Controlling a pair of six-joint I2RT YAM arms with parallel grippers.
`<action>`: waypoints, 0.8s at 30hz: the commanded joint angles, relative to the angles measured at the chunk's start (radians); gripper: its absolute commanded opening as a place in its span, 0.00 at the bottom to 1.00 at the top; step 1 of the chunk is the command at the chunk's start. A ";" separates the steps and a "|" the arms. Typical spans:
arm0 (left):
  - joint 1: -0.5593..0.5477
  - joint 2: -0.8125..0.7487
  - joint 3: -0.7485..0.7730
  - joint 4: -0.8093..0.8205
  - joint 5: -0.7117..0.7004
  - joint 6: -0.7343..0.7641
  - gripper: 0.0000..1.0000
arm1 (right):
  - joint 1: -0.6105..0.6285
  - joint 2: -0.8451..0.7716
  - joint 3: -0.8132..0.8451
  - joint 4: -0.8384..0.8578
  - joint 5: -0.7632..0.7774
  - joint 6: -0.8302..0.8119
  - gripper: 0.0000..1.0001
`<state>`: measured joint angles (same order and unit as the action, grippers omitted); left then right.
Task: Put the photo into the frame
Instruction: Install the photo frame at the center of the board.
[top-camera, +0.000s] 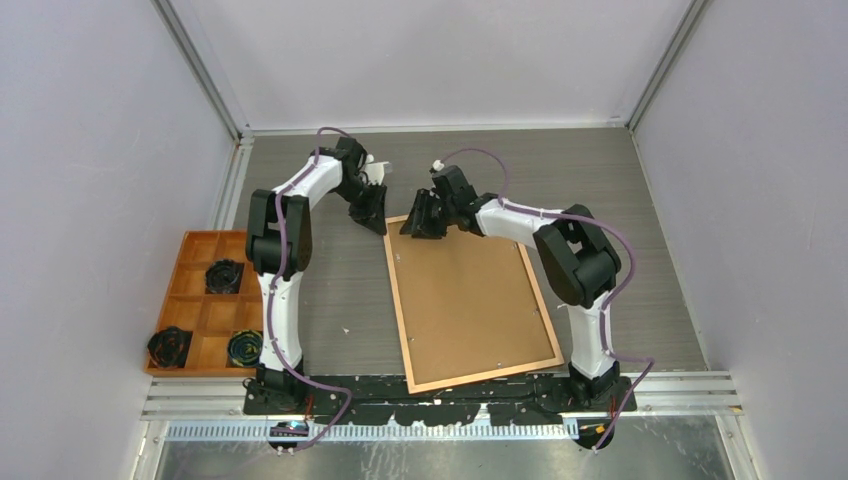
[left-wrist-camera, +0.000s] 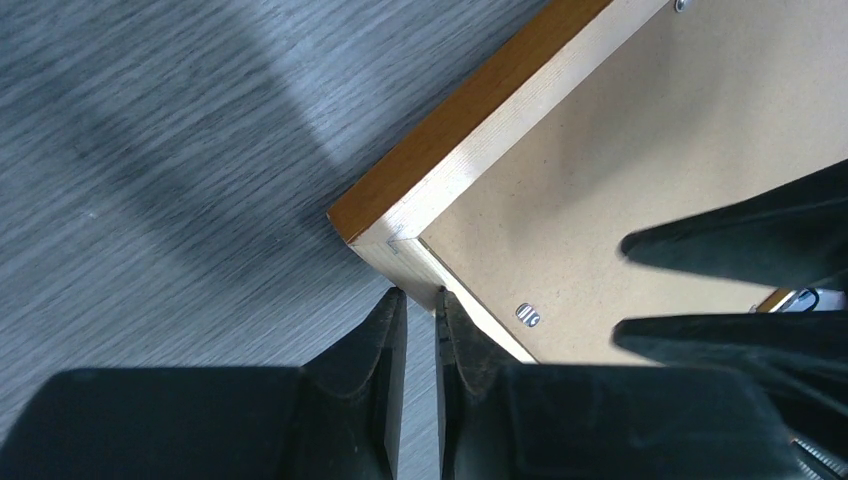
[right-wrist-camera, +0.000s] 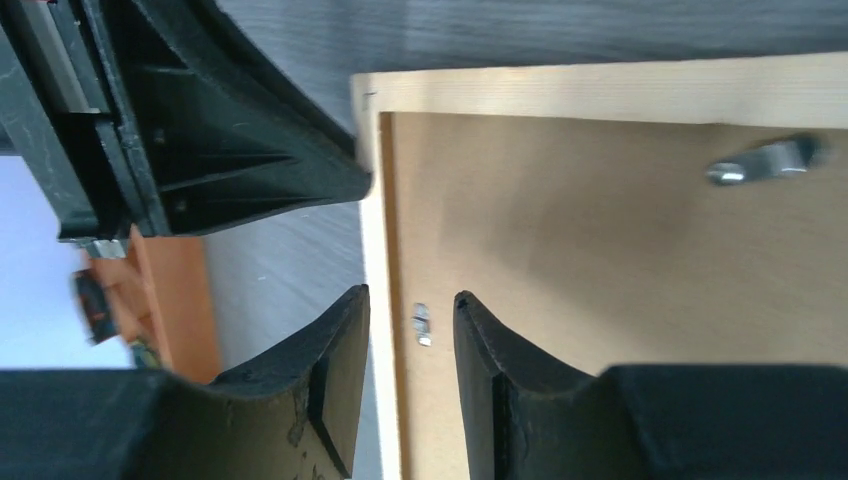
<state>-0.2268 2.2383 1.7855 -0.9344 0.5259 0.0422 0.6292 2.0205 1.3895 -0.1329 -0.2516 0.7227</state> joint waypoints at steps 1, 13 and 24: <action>0.003 0.060 -0.038 0.009 -0.107 0.056 0.14 | -0.001 0.056 -0.033 0.254 -0.240 0.204 0.40; 0.003 0.057 -0.044 0.008 -0.127 0.060 0.13 | 0.010 0.054 -0.050 0.144 -0.251 0.116 0.33; 0.003 0.051 -0.046 0.009 -0.132 0.063 0.12 | 0.020 0.083 -0.019 0.069 -0.233 0.065 0.32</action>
<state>-0.2249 2.2383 1.7836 -0.9360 0.5278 0.0422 0.6380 2.1090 1.3411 -0.0357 -0.4831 0.8173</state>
